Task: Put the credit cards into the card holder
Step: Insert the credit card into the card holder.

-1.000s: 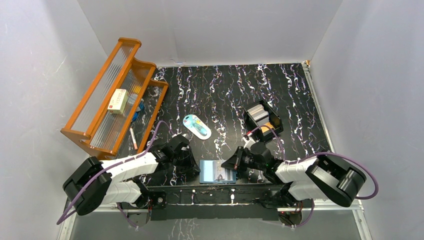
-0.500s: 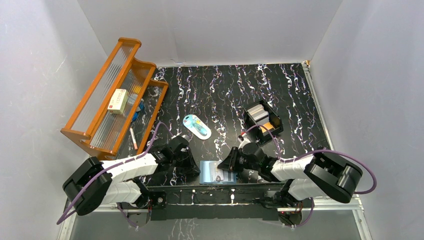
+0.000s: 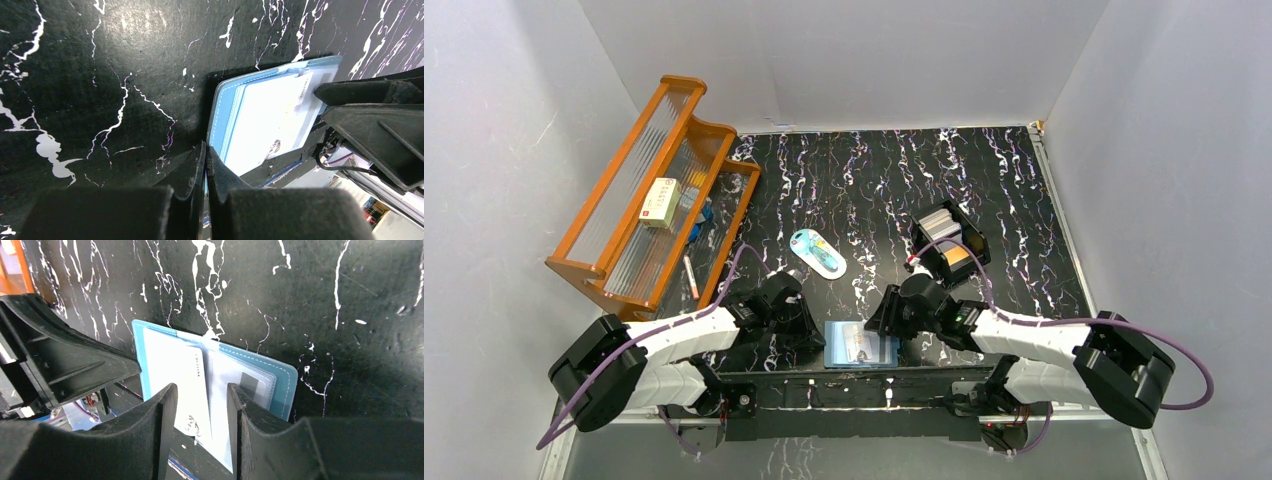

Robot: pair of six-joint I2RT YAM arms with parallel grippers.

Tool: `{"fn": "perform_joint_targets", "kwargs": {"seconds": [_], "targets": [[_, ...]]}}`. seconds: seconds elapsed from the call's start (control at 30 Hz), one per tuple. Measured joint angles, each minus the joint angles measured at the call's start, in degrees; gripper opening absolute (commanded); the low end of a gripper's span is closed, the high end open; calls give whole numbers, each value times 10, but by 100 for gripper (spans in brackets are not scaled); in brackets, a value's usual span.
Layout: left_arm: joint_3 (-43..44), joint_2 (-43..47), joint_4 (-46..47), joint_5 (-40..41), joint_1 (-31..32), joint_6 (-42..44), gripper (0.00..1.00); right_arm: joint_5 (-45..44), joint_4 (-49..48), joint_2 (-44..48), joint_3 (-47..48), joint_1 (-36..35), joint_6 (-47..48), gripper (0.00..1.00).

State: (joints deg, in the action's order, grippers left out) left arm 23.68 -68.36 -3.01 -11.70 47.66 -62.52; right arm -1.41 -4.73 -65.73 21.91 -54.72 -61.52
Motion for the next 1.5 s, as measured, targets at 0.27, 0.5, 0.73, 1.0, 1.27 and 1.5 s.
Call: {"fn": "perform_joint_targets", "kwargs": {"seconds": [0.27, 0.5, 0.73, 1.0, 1.27, 1.5], "targets": [[0, 0, 0, 0, 1, -2, 0, 0, 5, -46, 29, -29, -3, 50], [0, 0, 0, 0, 1, -2, 0, 1, 5, -79, 53, -50, -2, 49], [0, 0, -3, 3, 7, -1, 0, 18, 5, -83, 56, -51, -5, 48], [1, -2, -5, 4, 10, -2, 0, 20, 56, -83, 78, -52, -5, 50], [1, -1, -5, 7, 10, -6, 0, 33, 86, -84, 87, -53, 5, 42], [1, 0, -5, 12, 12, -8, 0, 48, 80, -95, 91, -62, 6, 35]]}}
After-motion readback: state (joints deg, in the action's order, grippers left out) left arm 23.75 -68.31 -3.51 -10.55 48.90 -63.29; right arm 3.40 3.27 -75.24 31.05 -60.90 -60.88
